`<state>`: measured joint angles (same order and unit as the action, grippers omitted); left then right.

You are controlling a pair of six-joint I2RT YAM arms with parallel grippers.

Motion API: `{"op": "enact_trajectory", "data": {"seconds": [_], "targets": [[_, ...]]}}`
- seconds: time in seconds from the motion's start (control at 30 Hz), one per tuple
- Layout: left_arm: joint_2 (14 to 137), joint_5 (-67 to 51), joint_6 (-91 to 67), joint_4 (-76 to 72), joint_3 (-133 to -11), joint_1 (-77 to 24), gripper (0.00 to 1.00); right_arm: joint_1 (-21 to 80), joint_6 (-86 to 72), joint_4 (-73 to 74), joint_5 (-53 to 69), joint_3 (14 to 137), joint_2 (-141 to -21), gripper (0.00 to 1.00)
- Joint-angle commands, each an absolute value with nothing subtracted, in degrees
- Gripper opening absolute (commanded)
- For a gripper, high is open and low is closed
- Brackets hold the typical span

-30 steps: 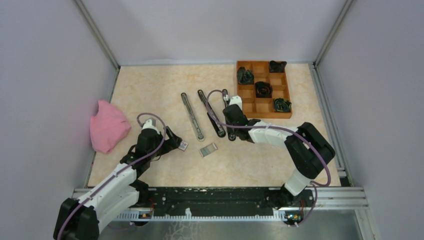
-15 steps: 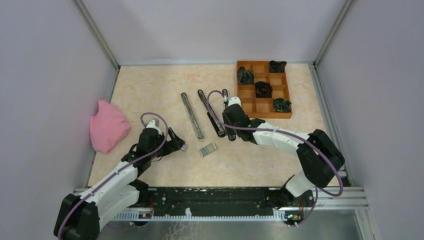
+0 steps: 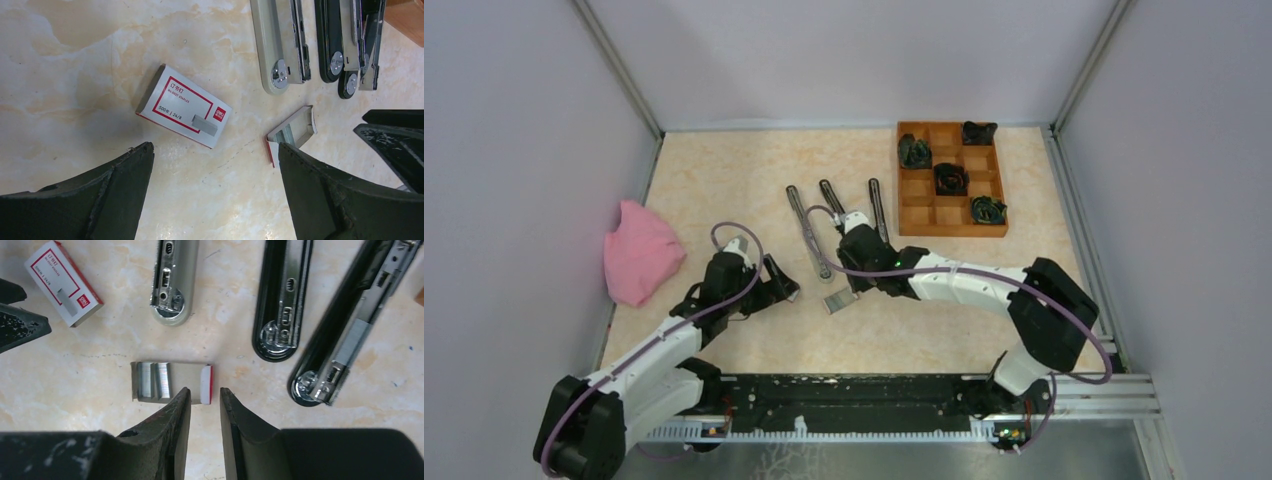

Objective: Load the staples into the stapler

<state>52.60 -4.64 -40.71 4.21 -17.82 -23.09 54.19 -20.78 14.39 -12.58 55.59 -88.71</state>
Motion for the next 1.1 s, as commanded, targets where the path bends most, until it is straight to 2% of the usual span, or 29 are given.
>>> {"op": "enact_trajectory", "data": {"seconds": [0.0, 0.3, 1.07], "targets": [[53.29, -6.41, -42.11, 3.79, -19.42, -22.83, 0.98, 56.22, -21.36, 14.44, -10.94, 59.66, -91.93, 0.27], [53.73, -7.11, -42.84, 3.59, -19.42, -22.78, 0.98, 58.22, -21.29, 15.27, -9.38, 61.70, -97.62, 0.24], [54.87, -7.91, -43.19, 2.64, -18.91, -22.81, 0.98, 59.33, -20.84, 15.52, -6.64, 62.85, -100.91, 0.20]]}}
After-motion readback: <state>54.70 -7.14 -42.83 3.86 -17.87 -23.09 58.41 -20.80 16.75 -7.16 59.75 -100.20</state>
